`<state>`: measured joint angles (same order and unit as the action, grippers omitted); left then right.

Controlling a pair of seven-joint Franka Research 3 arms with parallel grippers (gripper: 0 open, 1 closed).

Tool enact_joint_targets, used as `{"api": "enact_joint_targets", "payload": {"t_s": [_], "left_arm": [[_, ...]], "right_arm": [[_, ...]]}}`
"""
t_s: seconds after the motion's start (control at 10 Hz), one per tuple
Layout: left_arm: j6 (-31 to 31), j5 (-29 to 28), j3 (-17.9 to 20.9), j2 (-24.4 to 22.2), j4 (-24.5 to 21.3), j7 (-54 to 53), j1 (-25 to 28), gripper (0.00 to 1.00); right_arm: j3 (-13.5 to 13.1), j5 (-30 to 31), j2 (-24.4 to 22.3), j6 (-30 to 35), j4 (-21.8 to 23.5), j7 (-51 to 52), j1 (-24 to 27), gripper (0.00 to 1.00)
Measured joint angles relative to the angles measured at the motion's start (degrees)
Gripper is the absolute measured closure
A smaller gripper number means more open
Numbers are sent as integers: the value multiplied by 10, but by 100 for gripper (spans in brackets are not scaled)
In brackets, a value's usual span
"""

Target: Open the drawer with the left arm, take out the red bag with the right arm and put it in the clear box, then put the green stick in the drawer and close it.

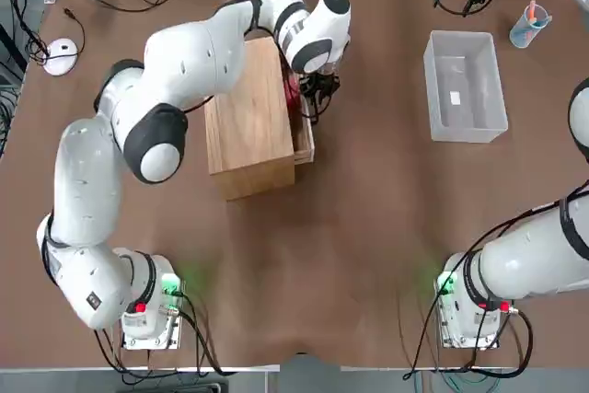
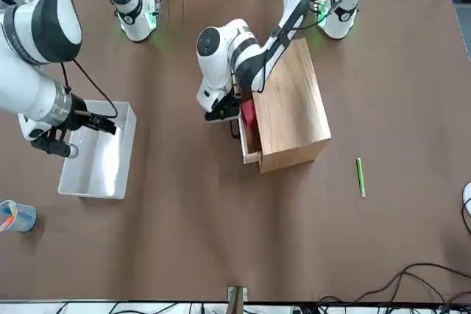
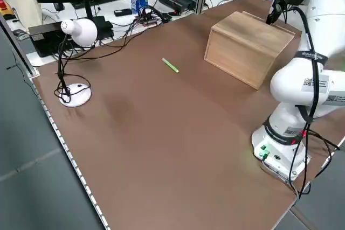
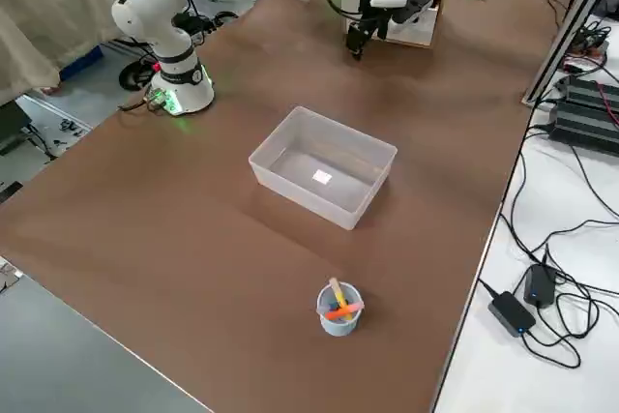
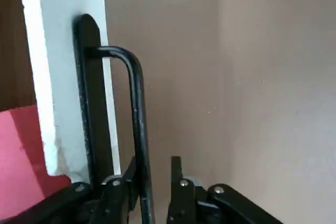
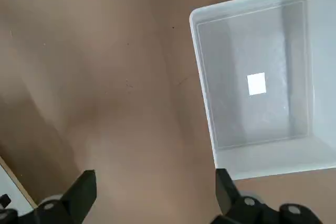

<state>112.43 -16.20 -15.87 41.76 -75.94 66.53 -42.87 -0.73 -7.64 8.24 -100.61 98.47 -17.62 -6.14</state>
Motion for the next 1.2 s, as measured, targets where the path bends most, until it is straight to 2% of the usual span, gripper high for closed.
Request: {"api": "enact_joint_targets", "payload": {"t_s": [0.1, 0.3, 0.8, 1.2], "left_arm": [[0, -1, 1, 0, 0, 2, -1, 74], [-8, -2, 3, -2, 1, 14, -2, 90], [20, -2, 1, -1, 4, 17, -6, 90], [66, 0, -2, 0, 4, 20, -8, 90]], "right_arm": [[0, 0, 0, 0, 0, 0, 0, 0], [0, 0, 0, 0, 0, 0, 0, 0], [0, 0, 0, 0, 0, 0, 0, 0], [0, 0, 0, 0, 0, 0, 0, 0]]}}
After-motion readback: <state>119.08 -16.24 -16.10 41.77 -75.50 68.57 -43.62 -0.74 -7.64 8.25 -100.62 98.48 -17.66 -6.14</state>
